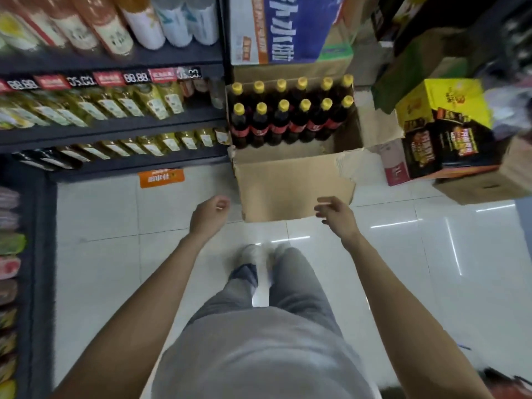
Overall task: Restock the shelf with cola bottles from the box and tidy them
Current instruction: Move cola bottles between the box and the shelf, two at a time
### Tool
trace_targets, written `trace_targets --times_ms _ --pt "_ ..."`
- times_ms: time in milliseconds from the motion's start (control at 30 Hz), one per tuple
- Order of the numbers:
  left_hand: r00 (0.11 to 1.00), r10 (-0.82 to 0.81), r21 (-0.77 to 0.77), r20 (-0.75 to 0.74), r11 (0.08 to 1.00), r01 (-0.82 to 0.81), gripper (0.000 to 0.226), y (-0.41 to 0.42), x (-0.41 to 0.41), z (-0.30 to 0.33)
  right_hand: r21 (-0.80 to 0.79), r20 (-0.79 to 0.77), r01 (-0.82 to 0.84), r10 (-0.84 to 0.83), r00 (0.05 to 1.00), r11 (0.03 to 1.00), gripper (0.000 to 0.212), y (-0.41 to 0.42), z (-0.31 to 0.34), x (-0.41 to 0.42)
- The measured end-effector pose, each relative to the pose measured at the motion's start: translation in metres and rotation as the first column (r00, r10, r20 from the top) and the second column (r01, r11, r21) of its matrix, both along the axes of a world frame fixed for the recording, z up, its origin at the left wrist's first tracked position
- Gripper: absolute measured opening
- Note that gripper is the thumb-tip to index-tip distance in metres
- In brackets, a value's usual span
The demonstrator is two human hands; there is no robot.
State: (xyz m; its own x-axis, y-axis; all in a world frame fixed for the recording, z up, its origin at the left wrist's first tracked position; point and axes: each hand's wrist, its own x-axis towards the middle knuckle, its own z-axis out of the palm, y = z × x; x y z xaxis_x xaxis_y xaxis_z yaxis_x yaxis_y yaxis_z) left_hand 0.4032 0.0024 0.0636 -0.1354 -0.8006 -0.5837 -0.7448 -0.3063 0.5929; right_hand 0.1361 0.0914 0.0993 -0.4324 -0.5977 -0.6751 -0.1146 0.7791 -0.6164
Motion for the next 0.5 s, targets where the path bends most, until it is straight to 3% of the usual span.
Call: trace_targets --times_ms 233,500 --pt "0.998 -0.066 -0.057 -0.022 0.996 0.065 0.023 -0.09 -0.129 -0.014 -0.065 -0.149 -0.049 0.038 0.988 0.997 0.022 -0.131 -0.048 -0.101" --pt "0.993 0.092 0.01 -0.069 0.996 -0.091 0.035 -0.146 -0.242 -0.07 -0.079 -0.292 -0.077 0.051 0.955 0.994 0.059 -0.211 -0.112 -0.165"
